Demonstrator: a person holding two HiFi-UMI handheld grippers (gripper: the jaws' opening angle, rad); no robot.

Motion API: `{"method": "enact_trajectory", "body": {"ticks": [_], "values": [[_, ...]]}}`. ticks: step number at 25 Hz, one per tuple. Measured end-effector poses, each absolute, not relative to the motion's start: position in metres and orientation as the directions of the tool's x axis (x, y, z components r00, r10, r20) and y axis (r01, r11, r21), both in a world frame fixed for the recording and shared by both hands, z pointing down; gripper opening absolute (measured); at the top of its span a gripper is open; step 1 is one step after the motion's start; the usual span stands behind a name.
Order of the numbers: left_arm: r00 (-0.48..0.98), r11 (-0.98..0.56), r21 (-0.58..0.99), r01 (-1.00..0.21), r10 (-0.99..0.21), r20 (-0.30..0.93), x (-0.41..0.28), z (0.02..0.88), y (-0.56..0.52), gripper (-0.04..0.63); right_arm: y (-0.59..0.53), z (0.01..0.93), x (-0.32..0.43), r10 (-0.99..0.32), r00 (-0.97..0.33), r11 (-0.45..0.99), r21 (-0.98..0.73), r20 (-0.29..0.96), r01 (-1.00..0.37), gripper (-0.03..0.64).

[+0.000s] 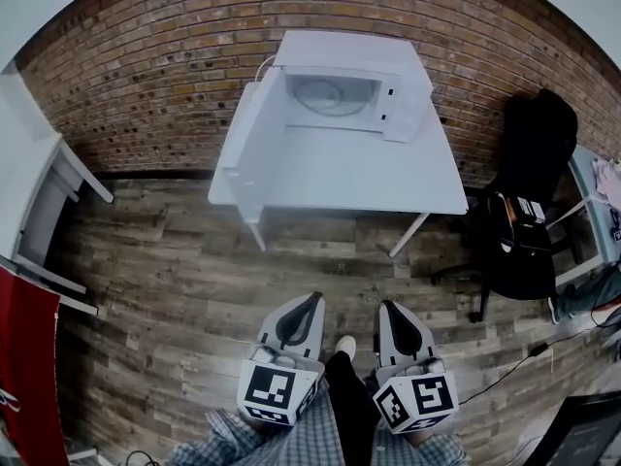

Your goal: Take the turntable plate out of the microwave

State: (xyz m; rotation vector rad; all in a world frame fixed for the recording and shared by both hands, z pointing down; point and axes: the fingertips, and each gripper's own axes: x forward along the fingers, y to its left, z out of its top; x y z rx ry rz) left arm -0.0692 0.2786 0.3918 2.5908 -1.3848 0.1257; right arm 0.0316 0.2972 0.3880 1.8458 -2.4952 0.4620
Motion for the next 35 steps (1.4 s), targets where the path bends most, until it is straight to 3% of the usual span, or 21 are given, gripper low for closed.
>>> {"method": "enact_trajectory", "body": {"ticks": [3,7,16,20,28,35], "values": [[0.557,-0.54,0.135,-0.831,-0.806,0.203,-0.041,0.389,0.241,0.011,0.257,0.383,0.052,-0.925,-0.338,0.306,-0.189,0.175,-0.933,0.018],[0.544,-0.526,0.147,-0.838,-0.826,0.144,-0.009,0.372,0.194,0.011,0.204,0.371,0.071,-0.901,-0.407,0.386,-0.15,0.151,-0.91,0.018],[0.44,-0.429,0.101,-0.898,-0.872,0.212,0.016,0.36,0.127,0.011,0.126,0.37,0.11,-0.873,-0.465,0.421,-0.251,0.15,-0.872,0.018],[0.424,-0.414,0.094,-0.906,-0.888,0.18,0.014,0.359,0.108,0.011,0.106,0.374,0.107,-0.865,-0.478,0.426,-0.281,0.152,-0.86,0.018],[0.412,-0.403,0.087,-0.911,-0.891,0.192,0.005,0.368,0.051,0.011,0.059,0.382,0.115,-0.887,-0.435,0.38,-0.29,0.153,-0.878,0.018],[0.447,-0.429,0.134,-0.893,-0.879,0.164,0.003,0.372,-0.054,0.011,-0.032,0.38,0.109,-0.901,-0.401,0.374,-0.173,0.166,-0.911,0.018]]}}
